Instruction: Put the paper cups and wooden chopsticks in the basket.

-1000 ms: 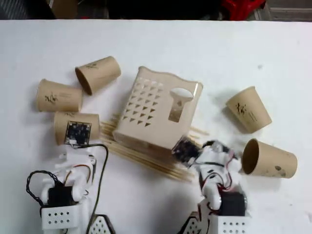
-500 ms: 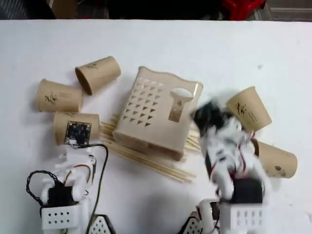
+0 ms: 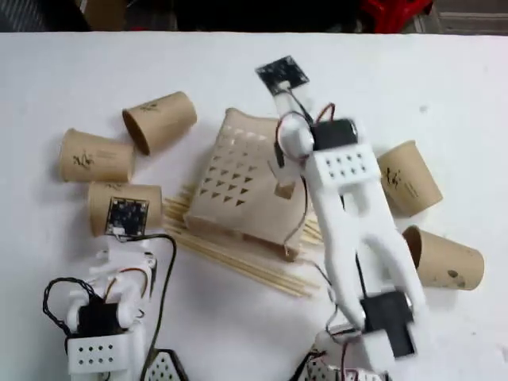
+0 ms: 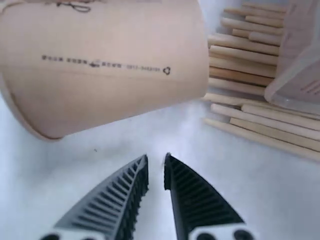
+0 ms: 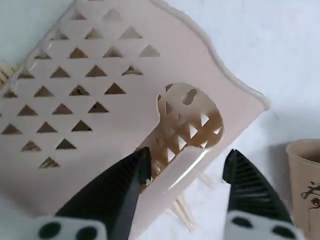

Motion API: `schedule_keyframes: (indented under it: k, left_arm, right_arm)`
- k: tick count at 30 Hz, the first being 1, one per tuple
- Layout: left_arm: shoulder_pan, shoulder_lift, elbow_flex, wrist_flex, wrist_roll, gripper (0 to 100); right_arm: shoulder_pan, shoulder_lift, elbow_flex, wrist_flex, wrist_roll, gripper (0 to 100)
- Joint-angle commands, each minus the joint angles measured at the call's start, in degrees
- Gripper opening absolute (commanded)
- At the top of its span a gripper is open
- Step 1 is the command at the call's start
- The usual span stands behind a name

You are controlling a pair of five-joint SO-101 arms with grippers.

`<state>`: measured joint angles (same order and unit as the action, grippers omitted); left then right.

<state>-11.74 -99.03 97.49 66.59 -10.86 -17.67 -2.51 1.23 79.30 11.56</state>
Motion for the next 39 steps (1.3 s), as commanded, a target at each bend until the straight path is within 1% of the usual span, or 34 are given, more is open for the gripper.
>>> schedule_keyframes:
  k: [1,5,14,19,24,27,29,32,33,34,37,39]
  left_arm:
    - [0.57,-0.04,-0.18,0.18,0.09,8]
    - [0.57,-0.04,-0.18,0.18,0.09,8]
    - [0.57,-0.04,-0.18,0.18,0.09,8]
    - [0.57,-0.04,-0.18,0.18,0.09,8]
    - [0.57,-0.04,-0.18,0.18,0.09,8]
    - [0.57,-0.04,-0.18,0.18,0.09,8]
    - [0.57,-0.04,-0.18,0.18,0.09,8]
    - [0.57,-0.04,-0.18,0.18,0.09,8]
    - [0.57,-0.04,-0.18,0.18,0.09,8]
    - [0.57,-0.04,-0.18,0.18,0.09,8]
    - [0.57,-0.04,-0.18,0.18,0.09,8]
    - [0.57,-0.04,-0.18,0.18,0.09,8]
  right_arm:
    - [-0.48,4.79,-5.19,0.22,-3.16,23.3]
    - [0.48,7.96,-5.27,-0.04,-3.52,23.3]
    - [6.73,9.10,-5.36,-2.42,-3.52,23.3]
    - [6.55,9.80,-4.92,-4.09,-3.52,23.1]
    - [6.99,15.25,-5.27,-9.10,-3.52,23.0]
    - [6.46,18.59,-5.27,-9.89,-3.52,22.5]
    - [6.20,20.09,-5.36,-9.98,-3.52,17.7]
    - [6.29,20.79,-5.36,-11.82,-2.99,2.7]
    - [6.46,20.79,-5.36,-12.35,-2.99,0.5]
    - [6.46,20.70,-5.36,-12.53,-3.08,2.7]
    - [6.29,19.30,-5.36,-12.70,-3.87,1.5]
    - [6.37,16.84,-5.45,-12.70,-6.86,1.6]
